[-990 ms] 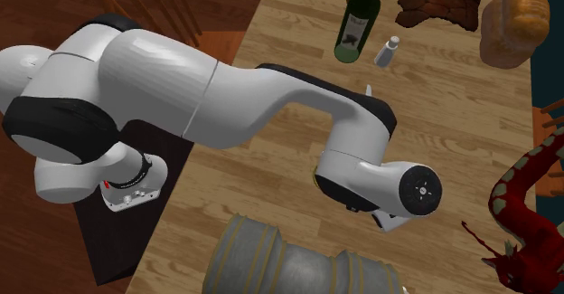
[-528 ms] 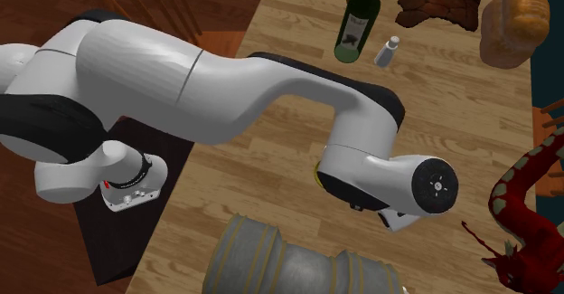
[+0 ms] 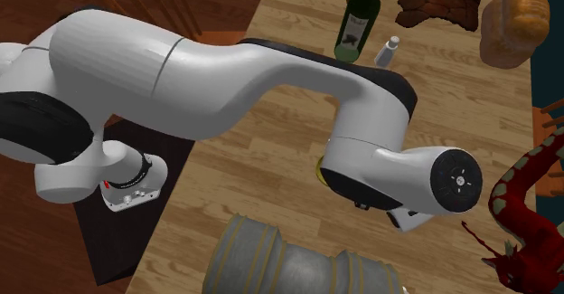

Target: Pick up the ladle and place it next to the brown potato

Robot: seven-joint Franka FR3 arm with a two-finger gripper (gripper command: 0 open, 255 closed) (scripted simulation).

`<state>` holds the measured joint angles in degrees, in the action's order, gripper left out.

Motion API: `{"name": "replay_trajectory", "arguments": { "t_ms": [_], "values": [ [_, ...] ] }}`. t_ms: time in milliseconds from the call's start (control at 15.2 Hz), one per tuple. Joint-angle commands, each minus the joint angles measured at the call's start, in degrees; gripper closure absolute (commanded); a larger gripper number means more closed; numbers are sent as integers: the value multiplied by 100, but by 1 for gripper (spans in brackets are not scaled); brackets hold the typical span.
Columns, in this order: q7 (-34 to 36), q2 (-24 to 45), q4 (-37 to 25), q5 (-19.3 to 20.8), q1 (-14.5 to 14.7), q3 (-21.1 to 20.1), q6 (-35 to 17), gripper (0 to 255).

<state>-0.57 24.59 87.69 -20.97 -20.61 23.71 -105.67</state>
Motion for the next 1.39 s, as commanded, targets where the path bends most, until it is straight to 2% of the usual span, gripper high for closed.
{"name": "replay_trajectory", "arguments": {
  "t_ms": [0,594,924,1320],
  "values": [
    [40,-5,-151,17,-13,7,152,255],
    [178,-81,-683,83,-58,37,734,255],
    [755,-565,1,254,508,-97,368,255],
    [1495,-948,524,407,1092,-326,31,255]
  ]
}}
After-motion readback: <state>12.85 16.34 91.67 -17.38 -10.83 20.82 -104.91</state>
